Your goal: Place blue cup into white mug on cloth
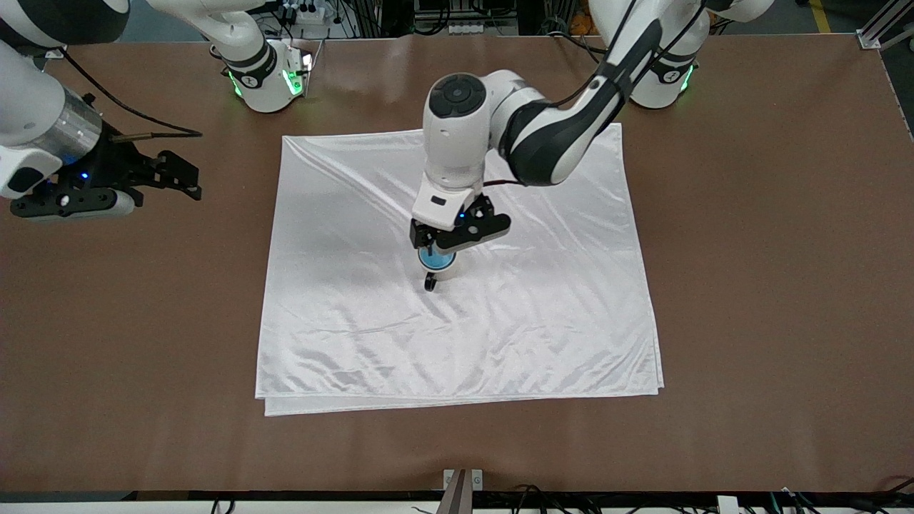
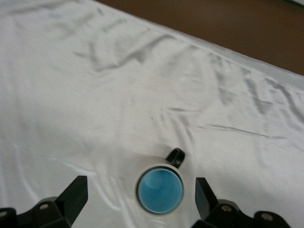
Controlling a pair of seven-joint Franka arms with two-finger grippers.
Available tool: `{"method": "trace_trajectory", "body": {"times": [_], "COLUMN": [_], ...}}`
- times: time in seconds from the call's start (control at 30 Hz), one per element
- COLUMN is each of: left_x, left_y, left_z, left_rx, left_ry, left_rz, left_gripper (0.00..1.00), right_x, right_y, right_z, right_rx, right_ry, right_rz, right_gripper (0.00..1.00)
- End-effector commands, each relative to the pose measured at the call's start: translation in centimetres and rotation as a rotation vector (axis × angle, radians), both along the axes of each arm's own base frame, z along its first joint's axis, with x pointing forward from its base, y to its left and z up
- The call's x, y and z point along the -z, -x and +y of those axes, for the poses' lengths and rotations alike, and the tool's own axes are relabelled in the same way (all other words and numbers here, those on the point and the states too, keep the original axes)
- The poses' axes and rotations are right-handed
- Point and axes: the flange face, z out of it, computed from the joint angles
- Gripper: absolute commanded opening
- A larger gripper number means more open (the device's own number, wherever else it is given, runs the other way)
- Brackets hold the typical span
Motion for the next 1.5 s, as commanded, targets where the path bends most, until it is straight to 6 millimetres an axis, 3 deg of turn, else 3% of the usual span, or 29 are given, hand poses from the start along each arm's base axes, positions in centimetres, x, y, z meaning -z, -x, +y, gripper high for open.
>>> {"method": "trace_trajectory", "body": {"times": [0.0,0.13,0.3,0.5,0.87,1.23,1.47], "left_x": [-7.0,-11.0,-14.7,-17.4,-19.7,-19.4,-19.1], "left_y": [-2.2,-4.2,-5.4,-6.3,-7.7,-7.9,-8.2], "left_z": [8.3,14.2,20.3,26.7,37.6,44.6,46.4], "left_rx": [0.120,0.170,0.162,0.134,0.081,0.027,0.004], "left_ry": [-0.134,-0.167,-0.192,-0.210,-0.122,-0.063,-0.042], "left_rz": [-0.007,-0.010,0.001,0.025,0.081,0.126,0.134], "left_gripper": [1.00,1.00,1.00,1.00,1.00,1.00,1.00], "right_x": [-2.5,-3.4,-4.0,-4.4,-4.2,-4.2,-4.0], "right_y": [0.3,0.6,0.6,0.4,0.2,0.2,0.1], "right_z": [-0.1,-0.1,-0.4,-1.1,-2.2,-2.2,-2.2], "right_rx": [-0.002,-0.007,-0.003,0.006,0.027,0.025,0.025], "right_ry": [0.016,0.016,0.012,0.006,0.002,0.001,0.003], "right_rz": [0.007,0.009,0.001,-0.006,0.000,-0.001,0.004], "right_gripper": [1.00,1.00,1.00,1.00,1.00,1.00,1.00]}}
